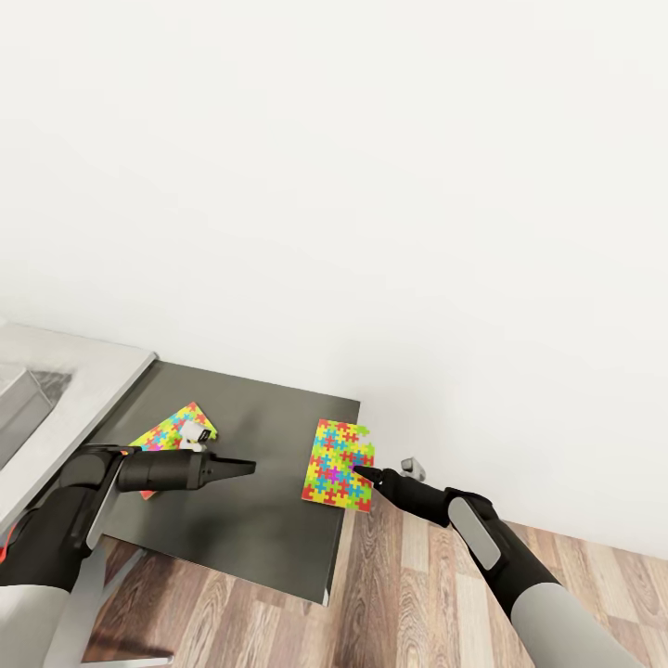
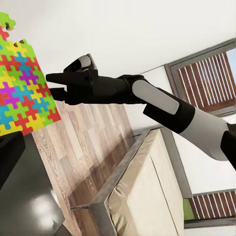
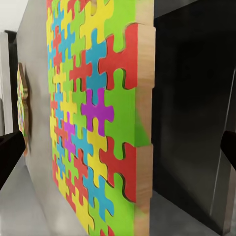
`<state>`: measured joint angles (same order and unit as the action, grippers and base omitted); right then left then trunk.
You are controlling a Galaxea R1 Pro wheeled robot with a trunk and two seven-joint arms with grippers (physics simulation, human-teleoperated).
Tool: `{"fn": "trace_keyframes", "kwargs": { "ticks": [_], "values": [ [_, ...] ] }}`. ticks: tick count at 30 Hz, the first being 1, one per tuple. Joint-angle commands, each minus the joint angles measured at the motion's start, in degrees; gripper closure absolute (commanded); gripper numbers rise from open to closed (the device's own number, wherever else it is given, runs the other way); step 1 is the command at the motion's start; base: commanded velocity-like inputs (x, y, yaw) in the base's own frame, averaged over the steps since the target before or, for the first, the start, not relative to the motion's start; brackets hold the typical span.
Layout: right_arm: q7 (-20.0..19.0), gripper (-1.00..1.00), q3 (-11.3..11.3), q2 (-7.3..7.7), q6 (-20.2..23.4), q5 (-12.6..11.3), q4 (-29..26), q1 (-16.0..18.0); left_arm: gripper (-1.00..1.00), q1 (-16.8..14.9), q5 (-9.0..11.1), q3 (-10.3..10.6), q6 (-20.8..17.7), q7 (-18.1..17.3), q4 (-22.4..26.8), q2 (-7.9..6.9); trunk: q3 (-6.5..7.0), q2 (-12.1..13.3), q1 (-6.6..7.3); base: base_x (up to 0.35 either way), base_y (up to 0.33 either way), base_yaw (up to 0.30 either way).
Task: Put all the toys in the child's room - the three board games (two on the bed and one on the table), the two jigsaw puzzles on the table, and the tennis ball on the table - inside the toy box on the table in the child's room.
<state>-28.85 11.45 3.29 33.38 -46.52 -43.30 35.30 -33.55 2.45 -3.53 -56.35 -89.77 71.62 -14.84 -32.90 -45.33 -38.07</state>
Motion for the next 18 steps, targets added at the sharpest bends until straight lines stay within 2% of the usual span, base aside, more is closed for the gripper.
{"fn": "trace_keyframes", "kwargs": {
  "ticks": [1, 18],
  "values": [
    [0.0, -1.00, 0.1, 0.05, 0.2, -0.3, 0.0, 0.0, -1.00, 0.0, 0.0, 0.0, -0.6, -0.2, 0.0, 0.00, -0.05, 0.0, -0.01, 0.000, 0.000, 0.000],
    [0.0, -1.00, 0.2, -0.01, 0.1, -0.2, 0.0, 0.0, -1.00, 0.0, -0.1, 0.0, -0.5, -0.2, 0.0, 0.07, -0.05, 0.0, -0.01, 0.000, 0.000, 0.000]
  ]
}}
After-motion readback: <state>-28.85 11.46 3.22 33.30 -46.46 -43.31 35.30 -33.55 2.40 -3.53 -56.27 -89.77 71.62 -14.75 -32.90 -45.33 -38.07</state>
